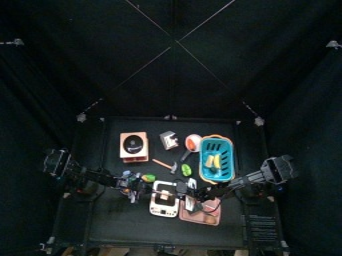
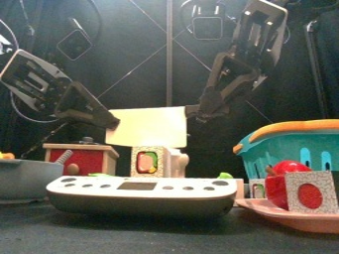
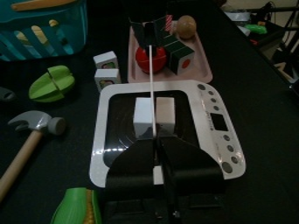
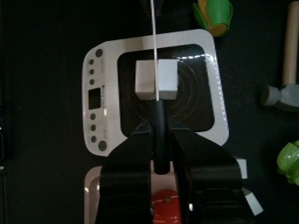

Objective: Cut white sushi roll

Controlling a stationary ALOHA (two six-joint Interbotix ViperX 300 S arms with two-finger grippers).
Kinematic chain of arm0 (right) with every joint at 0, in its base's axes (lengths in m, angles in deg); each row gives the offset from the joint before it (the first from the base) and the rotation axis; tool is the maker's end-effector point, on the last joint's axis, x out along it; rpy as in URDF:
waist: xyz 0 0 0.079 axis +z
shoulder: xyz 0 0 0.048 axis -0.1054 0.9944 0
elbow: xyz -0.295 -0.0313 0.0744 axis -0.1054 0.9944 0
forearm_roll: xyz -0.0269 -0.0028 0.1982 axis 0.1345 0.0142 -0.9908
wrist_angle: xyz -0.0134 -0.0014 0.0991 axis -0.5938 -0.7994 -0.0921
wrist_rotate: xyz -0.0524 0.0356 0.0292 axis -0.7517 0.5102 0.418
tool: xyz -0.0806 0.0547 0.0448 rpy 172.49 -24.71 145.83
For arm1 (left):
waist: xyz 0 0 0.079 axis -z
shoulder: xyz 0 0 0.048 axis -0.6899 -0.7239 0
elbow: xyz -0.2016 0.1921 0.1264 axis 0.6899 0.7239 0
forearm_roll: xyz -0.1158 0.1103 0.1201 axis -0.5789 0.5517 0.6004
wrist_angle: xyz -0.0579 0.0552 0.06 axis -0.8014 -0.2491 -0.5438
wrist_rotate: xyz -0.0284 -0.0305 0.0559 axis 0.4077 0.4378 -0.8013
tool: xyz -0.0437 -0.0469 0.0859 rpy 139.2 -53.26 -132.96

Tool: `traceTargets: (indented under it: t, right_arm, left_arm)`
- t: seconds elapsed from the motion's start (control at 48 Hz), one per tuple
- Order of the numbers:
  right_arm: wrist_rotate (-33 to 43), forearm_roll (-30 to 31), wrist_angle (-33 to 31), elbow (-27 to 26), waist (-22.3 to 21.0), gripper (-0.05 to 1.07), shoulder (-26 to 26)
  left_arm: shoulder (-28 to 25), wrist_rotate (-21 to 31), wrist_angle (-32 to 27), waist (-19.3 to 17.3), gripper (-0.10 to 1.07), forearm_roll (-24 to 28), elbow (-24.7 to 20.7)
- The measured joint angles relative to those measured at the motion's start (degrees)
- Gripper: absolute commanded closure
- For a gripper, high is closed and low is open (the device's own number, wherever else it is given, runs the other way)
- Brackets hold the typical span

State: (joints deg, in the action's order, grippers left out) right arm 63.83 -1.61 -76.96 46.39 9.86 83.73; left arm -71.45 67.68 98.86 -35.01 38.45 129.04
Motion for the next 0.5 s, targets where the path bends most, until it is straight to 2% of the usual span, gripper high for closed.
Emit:
traceTargets:
  t: [0.5]
  right_arm:
    - [0.0, 0.0, 0.0, -0.09, 0.0, 0.75, 0.44]
  left_arm:
    - [-1.23, 0.0, -0.09, 0.0, 0.64, -0.09, -0.09]
